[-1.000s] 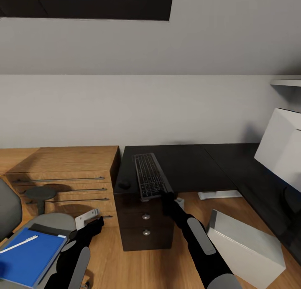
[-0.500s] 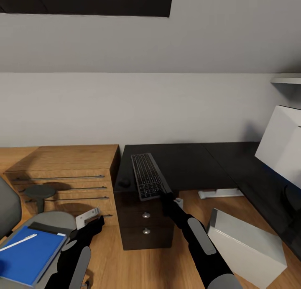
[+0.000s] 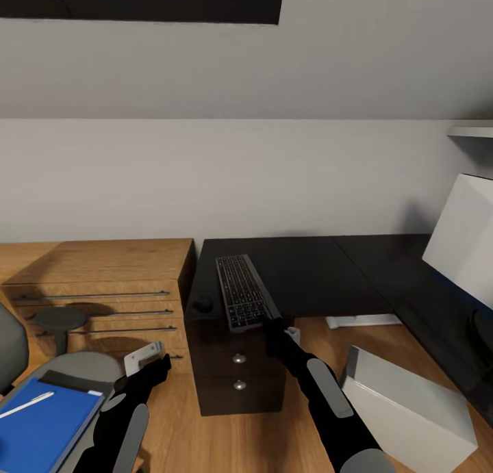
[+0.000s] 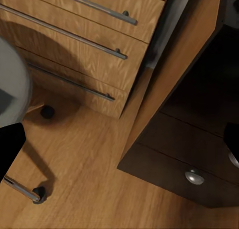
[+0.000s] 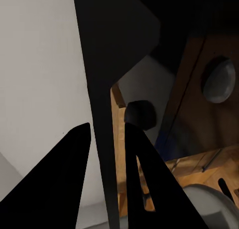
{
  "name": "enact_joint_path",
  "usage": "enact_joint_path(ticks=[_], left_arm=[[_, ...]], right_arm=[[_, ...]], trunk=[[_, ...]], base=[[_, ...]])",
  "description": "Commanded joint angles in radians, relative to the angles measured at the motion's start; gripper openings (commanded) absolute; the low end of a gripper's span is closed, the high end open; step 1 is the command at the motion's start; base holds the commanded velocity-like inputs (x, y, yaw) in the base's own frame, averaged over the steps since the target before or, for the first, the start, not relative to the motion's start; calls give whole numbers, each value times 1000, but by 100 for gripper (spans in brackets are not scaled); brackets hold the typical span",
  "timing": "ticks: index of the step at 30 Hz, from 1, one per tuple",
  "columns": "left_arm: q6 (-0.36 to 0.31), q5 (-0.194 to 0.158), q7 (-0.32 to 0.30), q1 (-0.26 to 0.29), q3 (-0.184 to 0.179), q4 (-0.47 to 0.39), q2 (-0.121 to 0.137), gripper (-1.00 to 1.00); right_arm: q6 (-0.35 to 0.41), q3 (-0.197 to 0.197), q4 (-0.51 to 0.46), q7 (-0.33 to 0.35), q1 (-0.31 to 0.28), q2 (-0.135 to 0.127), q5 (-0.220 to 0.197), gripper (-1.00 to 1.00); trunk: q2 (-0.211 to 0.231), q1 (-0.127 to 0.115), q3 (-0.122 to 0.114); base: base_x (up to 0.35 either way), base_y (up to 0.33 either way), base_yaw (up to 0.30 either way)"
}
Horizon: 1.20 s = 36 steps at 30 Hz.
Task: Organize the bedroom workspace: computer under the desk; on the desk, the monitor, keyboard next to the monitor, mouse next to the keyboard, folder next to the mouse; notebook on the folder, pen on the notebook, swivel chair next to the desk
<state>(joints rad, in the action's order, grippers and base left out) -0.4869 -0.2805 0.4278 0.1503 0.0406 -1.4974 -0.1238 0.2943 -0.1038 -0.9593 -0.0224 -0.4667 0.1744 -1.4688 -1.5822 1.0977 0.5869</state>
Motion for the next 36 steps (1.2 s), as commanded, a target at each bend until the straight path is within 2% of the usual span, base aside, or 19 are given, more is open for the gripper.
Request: enact_joint_path(ticks=[1,13,14,28,36], left_arm=[[-3,-10,6,0,0,-1,0,100],[-3,-11,6,1,0,-1,-1,100],[-3,-11,6,1,0,-1,-1,100],[-3,-9,6,1,-2,-1,-2,100],[-3,-11,6,0,-2,-1,-2,100]], right_arm=[[2,1,0,-4,-1,0,-7,-100],[2,0,1,-5,-1,0,-6,-100],[2,0,1,-6,-1,0,-6,100],[3,-1,1,-7,-1,0,-6,100],[3,1,1,-7,-1,0,-6,100]], trunk=[[-1,0,1],[-1,0,1],[-1,0,1],[-1,0,1],[-1,0,1]], base=[[31,0,0],[5,0,0],[0,0,0],[-7,0,0],[-278,0,0]])
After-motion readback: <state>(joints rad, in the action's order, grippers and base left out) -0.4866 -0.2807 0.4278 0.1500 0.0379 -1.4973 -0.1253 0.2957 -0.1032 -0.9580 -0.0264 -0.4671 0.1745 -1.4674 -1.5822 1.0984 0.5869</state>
